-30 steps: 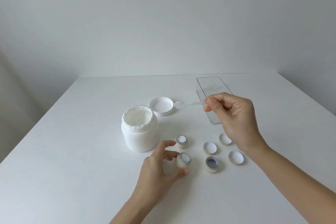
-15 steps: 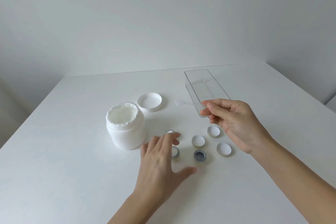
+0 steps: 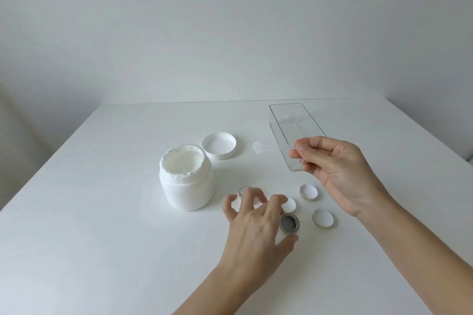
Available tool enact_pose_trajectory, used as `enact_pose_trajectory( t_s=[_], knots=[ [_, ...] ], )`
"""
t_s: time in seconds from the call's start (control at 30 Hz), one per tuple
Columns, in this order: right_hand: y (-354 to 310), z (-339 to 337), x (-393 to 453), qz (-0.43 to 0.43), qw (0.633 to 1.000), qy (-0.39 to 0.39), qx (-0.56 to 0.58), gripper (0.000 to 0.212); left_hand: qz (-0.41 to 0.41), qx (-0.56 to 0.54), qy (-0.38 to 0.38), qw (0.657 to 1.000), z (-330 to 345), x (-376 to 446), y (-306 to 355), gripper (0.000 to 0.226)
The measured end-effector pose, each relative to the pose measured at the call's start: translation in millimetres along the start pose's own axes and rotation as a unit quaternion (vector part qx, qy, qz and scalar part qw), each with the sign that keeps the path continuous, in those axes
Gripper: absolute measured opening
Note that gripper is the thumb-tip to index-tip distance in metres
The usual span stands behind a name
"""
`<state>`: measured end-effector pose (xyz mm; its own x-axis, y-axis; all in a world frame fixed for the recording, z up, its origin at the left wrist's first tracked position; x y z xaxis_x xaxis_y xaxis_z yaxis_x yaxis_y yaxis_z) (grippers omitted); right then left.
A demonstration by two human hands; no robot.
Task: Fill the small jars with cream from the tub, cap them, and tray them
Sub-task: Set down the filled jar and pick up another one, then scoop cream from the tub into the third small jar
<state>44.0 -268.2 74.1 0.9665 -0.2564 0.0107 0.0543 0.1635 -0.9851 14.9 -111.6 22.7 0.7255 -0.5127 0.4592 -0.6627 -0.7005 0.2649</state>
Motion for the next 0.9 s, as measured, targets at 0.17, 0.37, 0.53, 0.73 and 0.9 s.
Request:
enact_pose_trajectory(
  t_s=[0.17, 0.37, 0.53, 0.73, 0.9],
  knots=[
    [-10, 30, 12, -0.025, 0.999, -0.026, -0.019, 0.025, -0.02, -0.113, 0.132, 0.985, -42, -17, -27, 0.044],
    [-16, 101, 31, -0.145, 0.964, -0.085, -0.205, 0.006, -0.155, -0.313, 0.195, 0.916, -55, -53, -85, 0.033],
    [-13, 167, 37, -0.276, 0.847, -0.173, -0.421, 0.012, -0.214, -0.384, 0.184, 0.879, -45, -61, -105, 0.034],
    [-5, 204, 35, -0.388, 0.604, -0.247, -0.651, 0.024, -0.234, -0.397, 0.187, 0.867, -43, -62, -110, 0.036],
    [-1, 209, 39, -0.356, 0.568, -0.226, -0.707, 0.02, -0.255, -0.414, 0.18, 0.855, -42, -65, -113, 0.037]
  ],
)
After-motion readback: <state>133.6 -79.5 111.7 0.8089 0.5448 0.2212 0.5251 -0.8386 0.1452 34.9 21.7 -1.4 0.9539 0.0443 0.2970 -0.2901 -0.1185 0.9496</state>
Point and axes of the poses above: each hand's wrist, its own x-axis towards the middle knuckle, its own z-axis out of the palm, y = z × x, the point moved 5 cm from there along x, towards the middle knuckle, and after that the axes turned 4 degrees about x, right-handed, at the moved point
